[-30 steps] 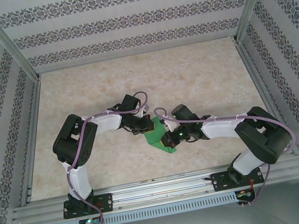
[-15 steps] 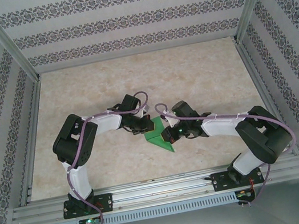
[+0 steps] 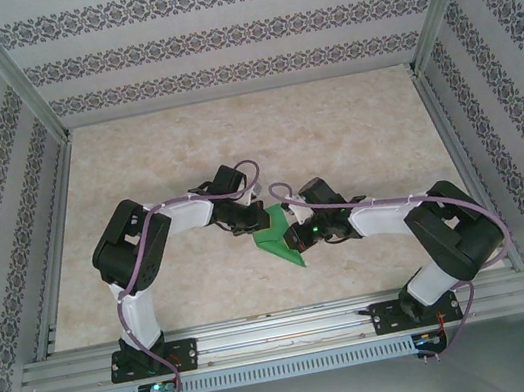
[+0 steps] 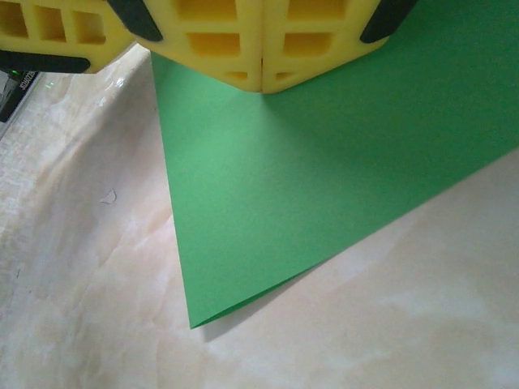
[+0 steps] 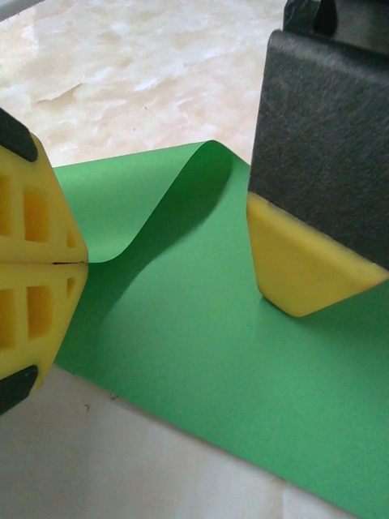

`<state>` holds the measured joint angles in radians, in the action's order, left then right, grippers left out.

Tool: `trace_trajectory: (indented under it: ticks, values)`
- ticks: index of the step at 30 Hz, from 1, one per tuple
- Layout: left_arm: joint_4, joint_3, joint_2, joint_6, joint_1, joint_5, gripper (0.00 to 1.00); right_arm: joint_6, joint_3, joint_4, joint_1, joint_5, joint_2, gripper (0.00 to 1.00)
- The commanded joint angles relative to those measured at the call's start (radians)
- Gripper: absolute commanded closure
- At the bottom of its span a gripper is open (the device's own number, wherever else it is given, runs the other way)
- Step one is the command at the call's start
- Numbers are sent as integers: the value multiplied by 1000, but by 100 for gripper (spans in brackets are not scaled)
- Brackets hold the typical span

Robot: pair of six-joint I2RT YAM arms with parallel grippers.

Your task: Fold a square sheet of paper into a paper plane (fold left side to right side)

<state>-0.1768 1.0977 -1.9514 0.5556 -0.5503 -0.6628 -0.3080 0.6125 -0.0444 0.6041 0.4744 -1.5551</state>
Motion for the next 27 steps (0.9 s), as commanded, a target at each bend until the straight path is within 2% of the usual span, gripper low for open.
trace_trajectory:
  ticks: [1, 27]
  values:
    - [-63, -3, -43, -26, -16, 17, 100, 24, 25, 9, -7, -21, -16, 100]
    - [-55, -7, -45, -19, -17, 17, 100, 29, 43, 14, -9, -41, -39, 100]
